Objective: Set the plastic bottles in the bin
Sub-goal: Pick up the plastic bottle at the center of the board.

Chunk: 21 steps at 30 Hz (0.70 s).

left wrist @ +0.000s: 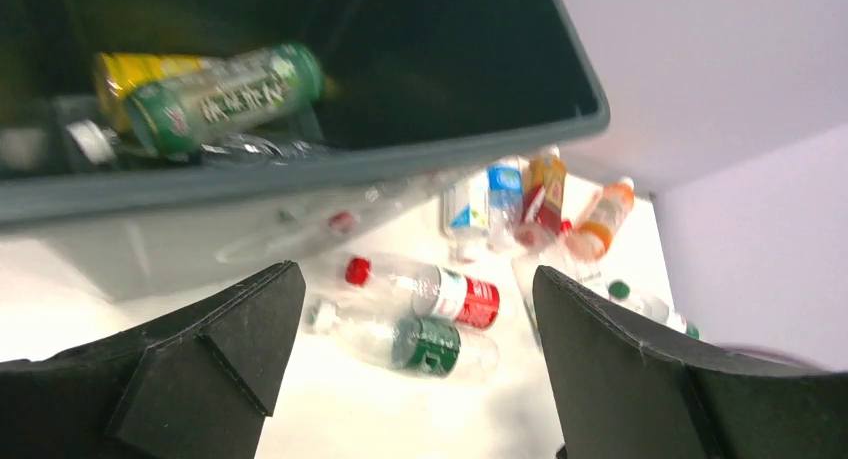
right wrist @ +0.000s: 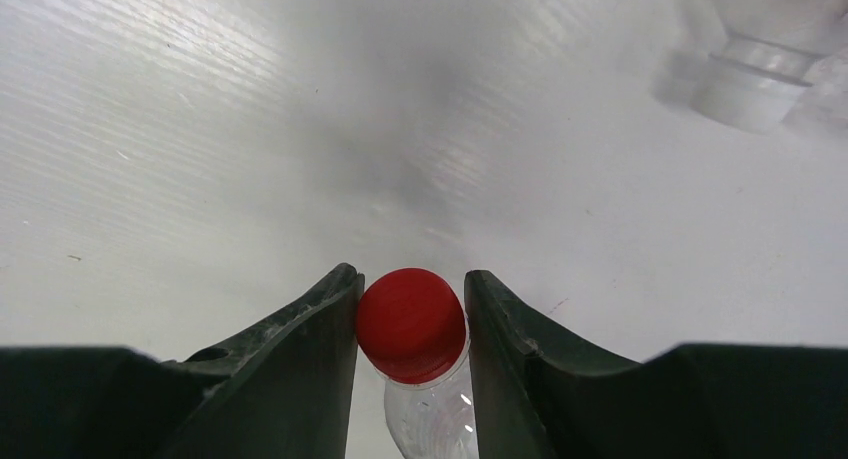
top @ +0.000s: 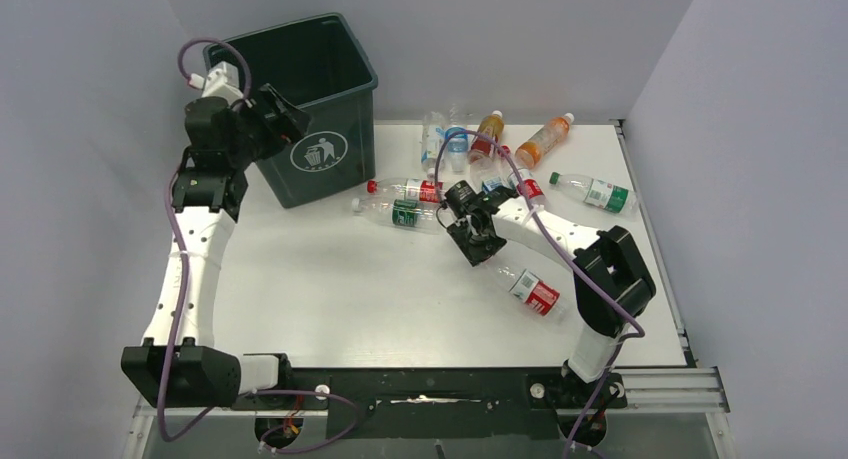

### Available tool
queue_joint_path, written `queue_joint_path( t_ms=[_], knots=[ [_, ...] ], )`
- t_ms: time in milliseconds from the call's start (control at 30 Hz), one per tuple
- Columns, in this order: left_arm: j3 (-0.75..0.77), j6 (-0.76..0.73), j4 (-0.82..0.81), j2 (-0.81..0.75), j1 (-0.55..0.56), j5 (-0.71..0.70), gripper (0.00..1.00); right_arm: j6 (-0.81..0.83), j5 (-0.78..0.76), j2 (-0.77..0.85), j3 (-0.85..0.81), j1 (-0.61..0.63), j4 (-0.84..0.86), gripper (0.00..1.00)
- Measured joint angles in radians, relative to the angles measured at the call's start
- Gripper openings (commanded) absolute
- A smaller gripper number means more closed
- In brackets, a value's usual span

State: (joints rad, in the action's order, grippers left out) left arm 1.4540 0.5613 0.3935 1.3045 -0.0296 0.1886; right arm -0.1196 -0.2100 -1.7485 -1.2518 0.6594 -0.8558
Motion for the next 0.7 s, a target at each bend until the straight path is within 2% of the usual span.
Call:
queue_joint_path(
  t_ms=[200,467,700],
  knots=[
    [-0.153,-0.001,-0.003,-0.055,0.109,0.000,0.86,0.005,0.000,0.000,-0.087,-0.006,-0.014,0.28],
    [-0.303,-0.019,-0.020,-0.143,0.163,0.000,0.86,0.008,-0.007,0.000,-0.207,-0.012,-0.029,0.28],
    [-0.455,-0.018,-0.178,-0.262,0.249,0.028,0.86,0.008,-0.003,0.000,-0.315,-0.014,-0.047,0.28]
  ],
)
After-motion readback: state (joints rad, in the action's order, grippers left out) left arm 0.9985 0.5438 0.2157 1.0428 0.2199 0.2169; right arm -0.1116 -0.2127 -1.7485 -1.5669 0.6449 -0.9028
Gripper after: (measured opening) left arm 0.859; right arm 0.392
